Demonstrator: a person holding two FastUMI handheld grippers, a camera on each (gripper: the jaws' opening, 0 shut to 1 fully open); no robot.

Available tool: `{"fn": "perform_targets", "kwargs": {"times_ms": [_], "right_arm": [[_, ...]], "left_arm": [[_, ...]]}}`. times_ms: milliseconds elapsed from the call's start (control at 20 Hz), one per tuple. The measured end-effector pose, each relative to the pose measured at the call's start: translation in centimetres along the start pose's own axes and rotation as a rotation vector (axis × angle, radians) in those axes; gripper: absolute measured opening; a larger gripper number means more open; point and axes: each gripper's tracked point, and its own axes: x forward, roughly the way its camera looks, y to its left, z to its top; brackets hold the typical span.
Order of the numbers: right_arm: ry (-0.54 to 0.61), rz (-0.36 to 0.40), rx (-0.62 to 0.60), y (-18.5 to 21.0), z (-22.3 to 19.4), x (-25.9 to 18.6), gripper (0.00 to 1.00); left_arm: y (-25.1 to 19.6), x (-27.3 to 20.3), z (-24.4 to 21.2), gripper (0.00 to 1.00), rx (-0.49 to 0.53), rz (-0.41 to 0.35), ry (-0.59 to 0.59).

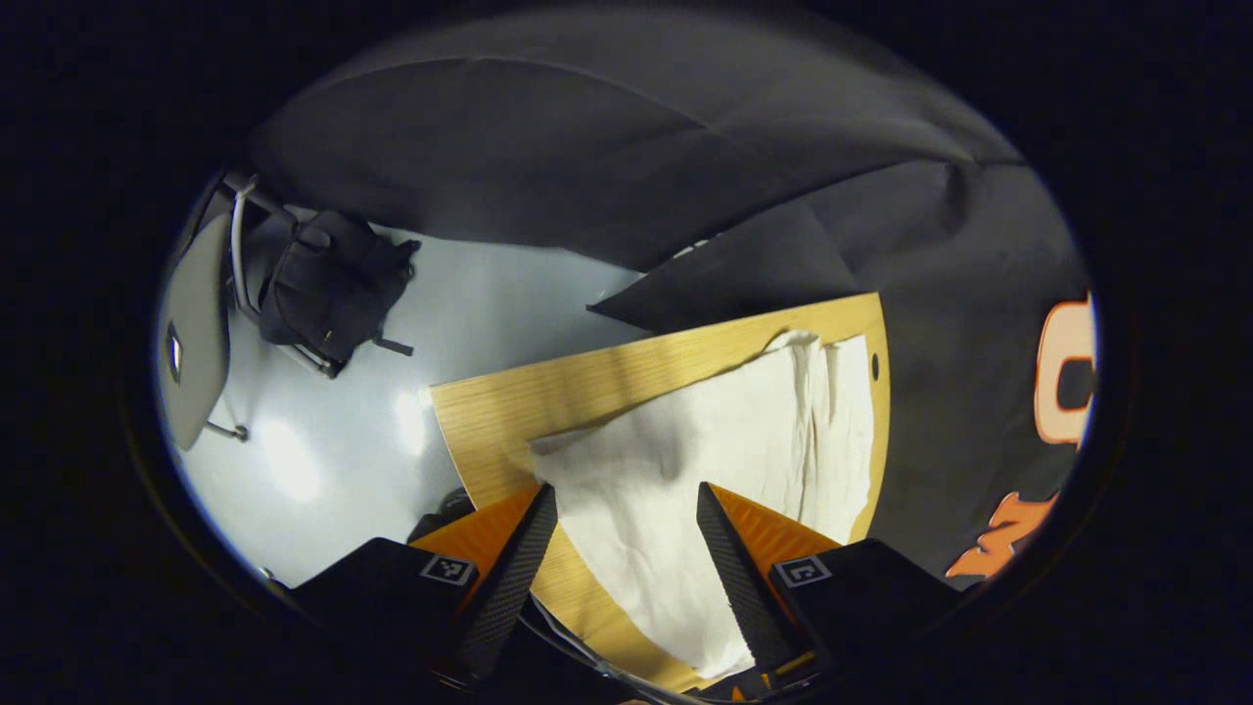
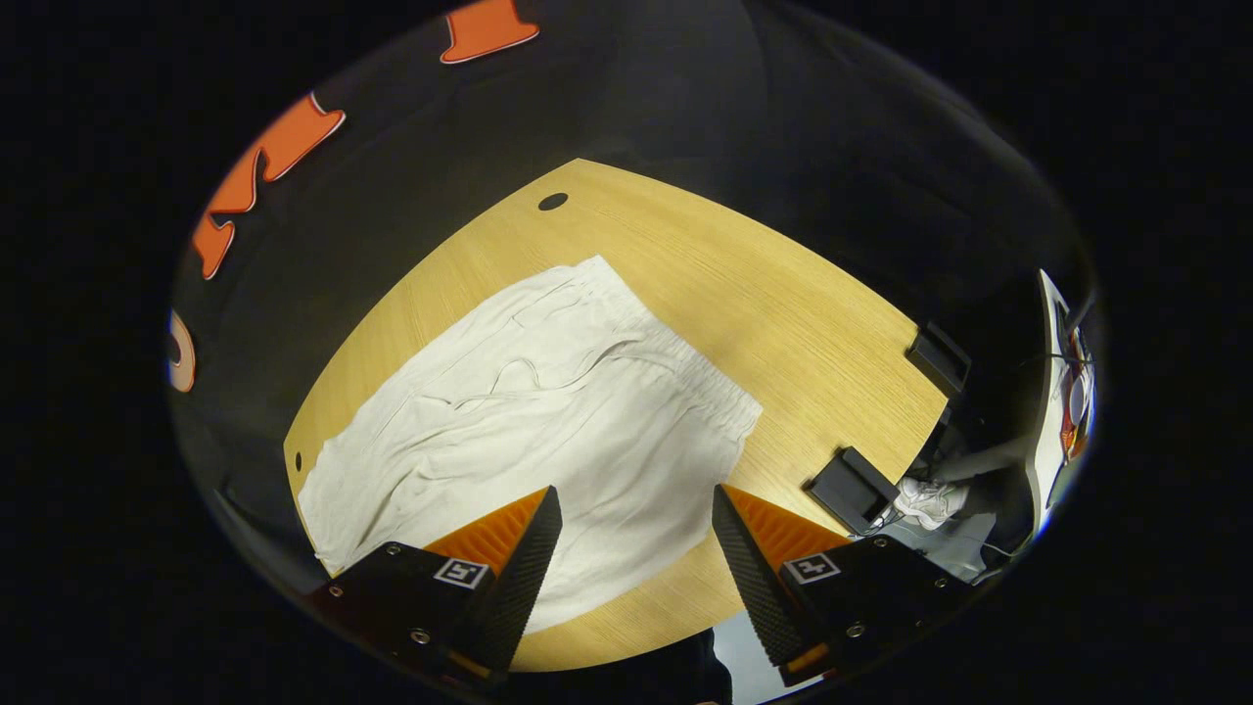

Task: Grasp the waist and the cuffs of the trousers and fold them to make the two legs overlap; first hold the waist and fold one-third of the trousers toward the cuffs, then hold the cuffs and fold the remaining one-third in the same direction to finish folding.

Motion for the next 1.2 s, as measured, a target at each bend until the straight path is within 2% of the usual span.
{"fn": "perform_targets", "kwargs": {"times_ms": [100,200,350,500,550,600,650,850,1150,1200], "right_arm": [[0.011,0.002,0.02,-0.3,0.3,0.6,0.94],[0.024,0.01,0.034,-0.3,0.3,1.4,0.94],[0.053,0.011,0.037,-0.5,-0.3,3.0,0.94],[0.071,0.008,0.046,-1.3,-0.6,4.0,0.94],[0.079,-0.012,0.047,-2.4,-0.8,4.4,0.94],[0.08,-0.027,0.047,-3.2,-0.8,4.6,0.94],[0.084,-0.033,0.052,-3.8,-0.8,4.9,0.94],[0.093,-0.022,0.113,-4.8,-0.5,6.6,0.94],[0.125,-0.081,0.165,-6.3,-0.4,9.5,0.79],[0.132,-0.082,0.184,-6.3,-0.6,9.9,0.7]], "left_arm": [[-0.9,0.5,0.5,0.9,-0.031,-0.041,-0.015],[-1.7,1.3,0.4,0.83,-0.01,-0.05,-0.022],[-2.4,2.6,0.8,0.65,0.132,-0.019,-0.049],[-2.8,3.5,0.0,0.21,0.176,0.014,-0.059],[-3.0,3.6,-0.3,0.03,0.203,0.019,-0.052],[-3.0,3.6,-0.5,0.11,0.22,0.029,-0.054],[-2.4,3.3,-0.3,0.11,0.23,0.066,-0.076],[-3.7,2.6,-0.2,0.08,0.212,0.048,-0.099],[-7.4,0.0,0.9,0.08,0.24,0.016,-0.157],[-7.8,-0.4,1.0,0.08,0.246,0.012,-0.165]]}}
